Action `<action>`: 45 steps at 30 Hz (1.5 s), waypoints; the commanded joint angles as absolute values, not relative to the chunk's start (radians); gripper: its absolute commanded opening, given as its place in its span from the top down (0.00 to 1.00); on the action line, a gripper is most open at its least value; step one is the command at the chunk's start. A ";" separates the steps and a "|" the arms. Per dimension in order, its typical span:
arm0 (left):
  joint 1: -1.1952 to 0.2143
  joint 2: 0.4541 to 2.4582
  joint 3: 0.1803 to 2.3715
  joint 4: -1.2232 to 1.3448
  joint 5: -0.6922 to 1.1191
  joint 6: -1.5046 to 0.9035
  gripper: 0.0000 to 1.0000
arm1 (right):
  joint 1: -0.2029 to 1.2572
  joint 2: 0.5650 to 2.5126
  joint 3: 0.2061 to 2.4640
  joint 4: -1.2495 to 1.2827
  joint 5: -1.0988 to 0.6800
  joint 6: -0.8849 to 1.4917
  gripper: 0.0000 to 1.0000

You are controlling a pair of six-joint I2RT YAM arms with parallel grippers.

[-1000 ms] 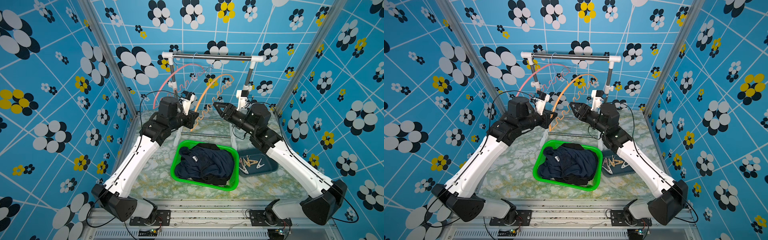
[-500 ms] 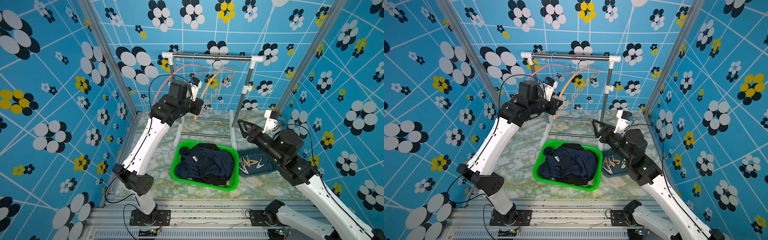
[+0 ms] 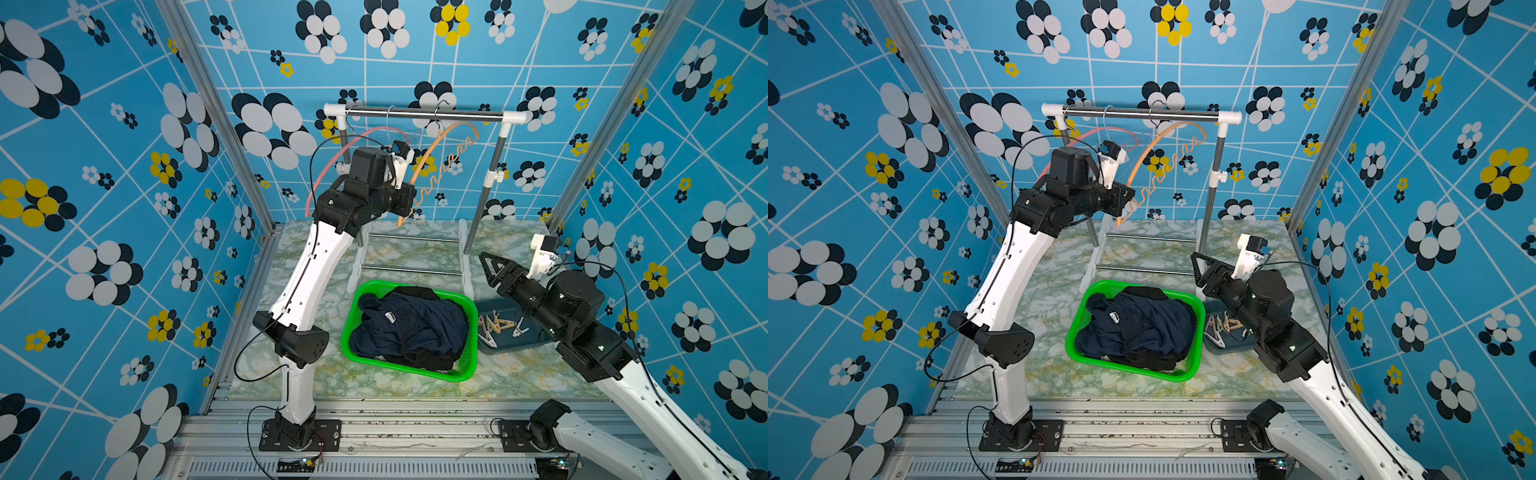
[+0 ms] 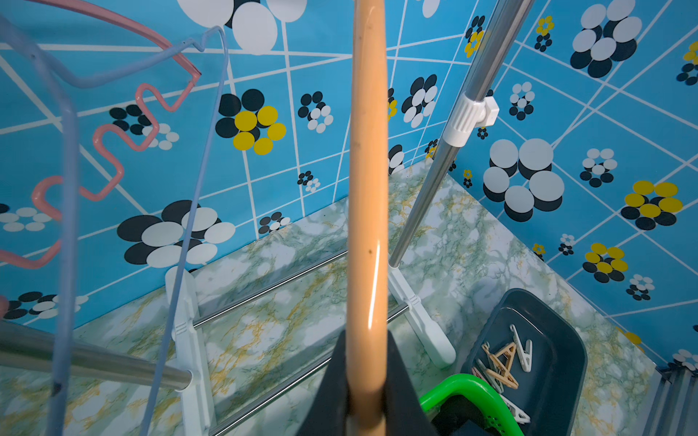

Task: Remove the clothespins securing shorts to the hanger
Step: Place the hanger on the clothesline, then reset both arms

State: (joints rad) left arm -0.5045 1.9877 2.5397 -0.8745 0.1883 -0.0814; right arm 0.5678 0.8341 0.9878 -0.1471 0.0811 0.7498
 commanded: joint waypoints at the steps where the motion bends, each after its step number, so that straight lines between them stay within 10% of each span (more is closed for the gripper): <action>1: -0.506 2.010 2.580 -0.884 0.181 -0.062 1.00 | 0.565 0.828 0.978 -0.138 0.094 0.768 0.40; 10: -0.508 1.998 2.465 -0.862 0.234 -0.061 1.00 | 0.564 0.822 0.981 -0.176 0.126 0.745 0.38; 13: -0.512 1.913 2.322 -0.769 0.222 -0.062 0.64 | 0.564 0.822 0.997 -0.244 0.176 0.708 0.25; 15: -0.515 1.856 2.216 -0.705 0.200 -0.063 0.20 | 0.565 0.817 1.004 -0.294 0.223 0.677 0.13; 18: -0.517 1.708 2.039 -0.608 0.175 -0.063 0.02 | 0.565 0.793 1.005 -0.366 0.312 0.630 0.01; 36: -0.546 0.761 0.883 -0.173 0.000 -0.111 0.01 | 0.563 0.612 0.759 -0.408 0.708 0.343 0.01; 45: -0.414 0.736 0.579 0.029 -0.239 -0.076 0.01 | 0.535 0.784 0.566 -0.011 0.872 0.084 0.01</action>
